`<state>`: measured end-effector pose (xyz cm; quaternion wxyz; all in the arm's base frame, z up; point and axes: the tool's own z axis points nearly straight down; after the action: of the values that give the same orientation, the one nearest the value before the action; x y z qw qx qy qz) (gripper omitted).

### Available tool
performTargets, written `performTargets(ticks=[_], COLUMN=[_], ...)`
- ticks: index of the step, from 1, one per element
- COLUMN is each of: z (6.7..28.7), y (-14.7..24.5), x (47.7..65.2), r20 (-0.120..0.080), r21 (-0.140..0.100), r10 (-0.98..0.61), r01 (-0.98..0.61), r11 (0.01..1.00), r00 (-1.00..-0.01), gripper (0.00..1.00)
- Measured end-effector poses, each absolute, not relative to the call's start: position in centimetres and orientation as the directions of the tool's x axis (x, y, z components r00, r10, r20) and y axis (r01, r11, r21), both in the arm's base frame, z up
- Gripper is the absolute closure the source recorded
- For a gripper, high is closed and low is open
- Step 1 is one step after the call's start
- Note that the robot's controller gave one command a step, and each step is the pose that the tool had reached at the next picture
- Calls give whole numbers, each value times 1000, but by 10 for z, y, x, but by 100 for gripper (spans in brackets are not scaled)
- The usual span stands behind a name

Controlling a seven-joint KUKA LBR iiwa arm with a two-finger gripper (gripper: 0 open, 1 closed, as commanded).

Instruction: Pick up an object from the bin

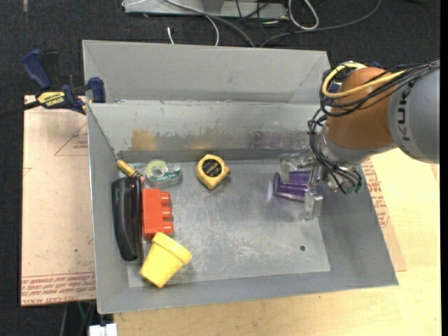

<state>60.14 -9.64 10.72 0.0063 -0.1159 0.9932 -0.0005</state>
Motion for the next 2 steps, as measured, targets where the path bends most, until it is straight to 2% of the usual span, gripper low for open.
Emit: performTargets(ticks=[1,2], z=[80,73], y=[-97,-113], x=[621,630], r20=[-27,-26], r21=[0,1], r10=[-241,-257], r01=[-241,-257], r11=[971,966], r00=[-970,-966], gripper=[0,0])
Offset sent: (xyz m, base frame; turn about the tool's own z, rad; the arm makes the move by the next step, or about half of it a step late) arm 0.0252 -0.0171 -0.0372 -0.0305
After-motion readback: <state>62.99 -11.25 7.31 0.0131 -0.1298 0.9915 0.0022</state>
